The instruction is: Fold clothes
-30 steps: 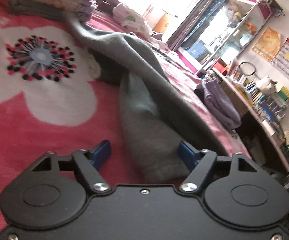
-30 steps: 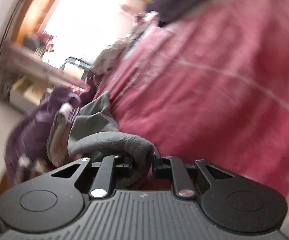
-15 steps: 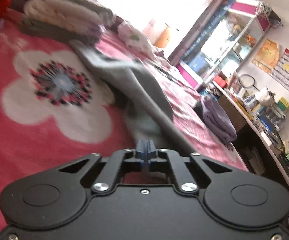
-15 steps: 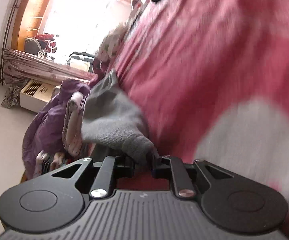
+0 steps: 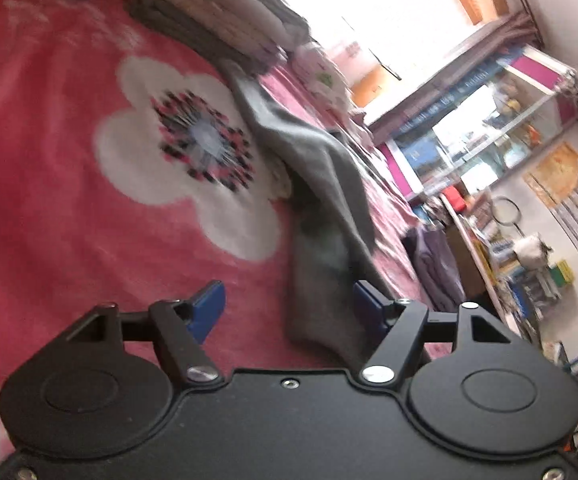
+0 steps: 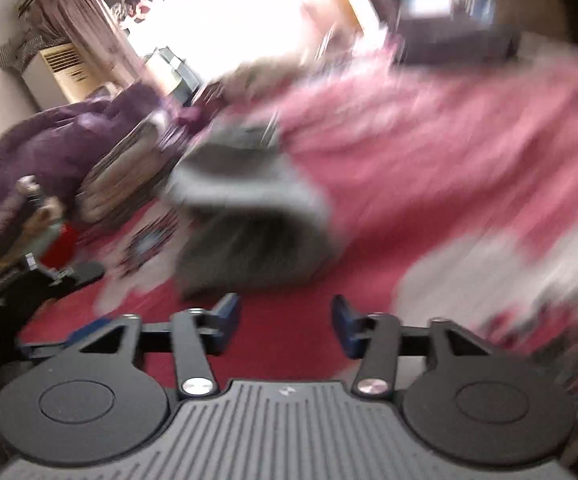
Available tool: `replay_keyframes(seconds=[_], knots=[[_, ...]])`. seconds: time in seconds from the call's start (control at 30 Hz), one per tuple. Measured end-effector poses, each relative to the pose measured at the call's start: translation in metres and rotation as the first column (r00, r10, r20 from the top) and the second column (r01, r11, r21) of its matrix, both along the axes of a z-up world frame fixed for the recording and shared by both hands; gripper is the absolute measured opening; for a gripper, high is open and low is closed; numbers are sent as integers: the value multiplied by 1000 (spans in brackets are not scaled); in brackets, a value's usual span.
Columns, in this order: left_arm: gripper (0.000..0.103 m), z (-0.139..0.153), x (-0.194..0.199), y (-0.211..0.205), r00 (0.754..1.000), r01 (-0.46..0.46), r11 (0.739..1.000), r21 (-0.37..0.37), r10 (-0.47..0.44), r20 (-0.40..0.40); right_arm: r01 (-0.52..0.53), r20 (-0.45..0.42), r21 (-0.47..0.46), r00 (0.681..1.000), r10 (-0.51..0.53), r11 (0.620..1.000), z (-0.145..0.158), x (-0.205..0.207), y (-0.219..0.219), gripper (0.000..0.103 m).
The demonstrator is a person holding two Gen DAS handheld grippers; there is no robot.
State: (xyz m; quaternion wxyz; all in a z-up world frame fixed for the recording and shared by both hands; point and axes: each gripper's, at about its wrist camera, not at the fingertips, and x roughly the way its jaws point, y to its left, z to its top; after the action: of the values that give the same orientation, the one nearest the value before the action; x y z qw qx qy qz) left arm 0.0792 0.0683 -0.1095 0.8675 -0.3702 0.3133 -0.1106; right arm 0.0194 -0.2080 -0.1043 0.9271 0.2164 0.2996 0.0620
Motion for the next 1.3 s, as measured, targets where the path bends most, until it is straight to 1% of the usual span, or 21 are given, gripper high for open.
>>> replay_keyframes(seconds=[0.03,0.1,0.13,0.2,0.23,0.27,0.33,0.37,0.4,0.5,0.6,0.67,0.83,0.93,1.03,1.07,1.1,1.13,1.2,1.23,1.3], knots=[[70,-2,3,-7,1000,12,1000,8,-12,4,33,31,-57,999,-31,998,6,0,-2,75],[70,-7,10,-20,999,34,999,25,-34,13,37,63,-126,998,-29,991,10,6,-3,78],[70,-9,13,-27,999,45,998,34,-46,17,28,72,-154,997,-17,988,9,9,-5,78],[70,-17,18,-33,999,39,999,10,-39,21,10,62,-216,998,4,976,3,24,-3,75],[70,-21,21,-35,999,34,999,-4,-34,23,4,51,-232,999,8,973,0,33,0,66],[68,-25,24,-37,999,29,999,-27,-28,25,1,48,-220,999,9,976,-3,39,-1,62],[53,-30,28,-39,1000,25,997,-71,-24,16,-3,41,-169,999,10,986,-9,49,-6,41],[41,-29,29,-39,1000,24,997,-67,-23,19,-5,38,-130,999,10,992,-12,54,-10,34],[23,-28,29,-39,1000,23,998,-58,-21,23,-4,25,-58,1000,5,998,-18,59,-14,23],[13,-19,27,-32,999,22,999,-46,-20,47,41,-29,155,999,-37,987,-30,65,-35,21],[11,-3,17,-16,995,6,998,-59,0,98,37,-62,262,998,-22,964,-38,57,-33,20],[10,9,7,-4,991,-10,999,-45,16,135,25,-82,328,997,3,944,-43,48,-24,19],[10,32,-23,32,978,-65,998,-21,68,195,-113,-66,394,986,151,912,-40,23,33,19],[10,33,-45,62,973,-132,991,-17,133,189,-216,-59,402,964,260,890,-35,11,67,18],[10,30,-62,90,964,-210,978,-15,209,165,-322,-56,412,925,376,852,-32,4,99,18],[7,27,-66,100,959,-238,971,-15,237,152,-361,-60,406,906,419,839,-30,2,111,18],[0,24,-69,107,954,-267,964,-8,265,140,-396,-67,401,886,458,826,-29,1,121,18],[0,22,-72,114,947,-295,955,-1,293,129,-424,-78,391,869,489,817,-27,1,130,19],[0,16,-74,125,940,-330,944,14,327,92,-468,-118,318,843,525,824,-24,-1,148,21],[2,13,-73,129,942,-333,943,22,331,65,-488,-120,290,835,537,823,-21,-3,153,25],[11,15,-77,129,932,-360,931,65,356,62,-505,-123,286,823,554,814,-18,-6,153,34]])
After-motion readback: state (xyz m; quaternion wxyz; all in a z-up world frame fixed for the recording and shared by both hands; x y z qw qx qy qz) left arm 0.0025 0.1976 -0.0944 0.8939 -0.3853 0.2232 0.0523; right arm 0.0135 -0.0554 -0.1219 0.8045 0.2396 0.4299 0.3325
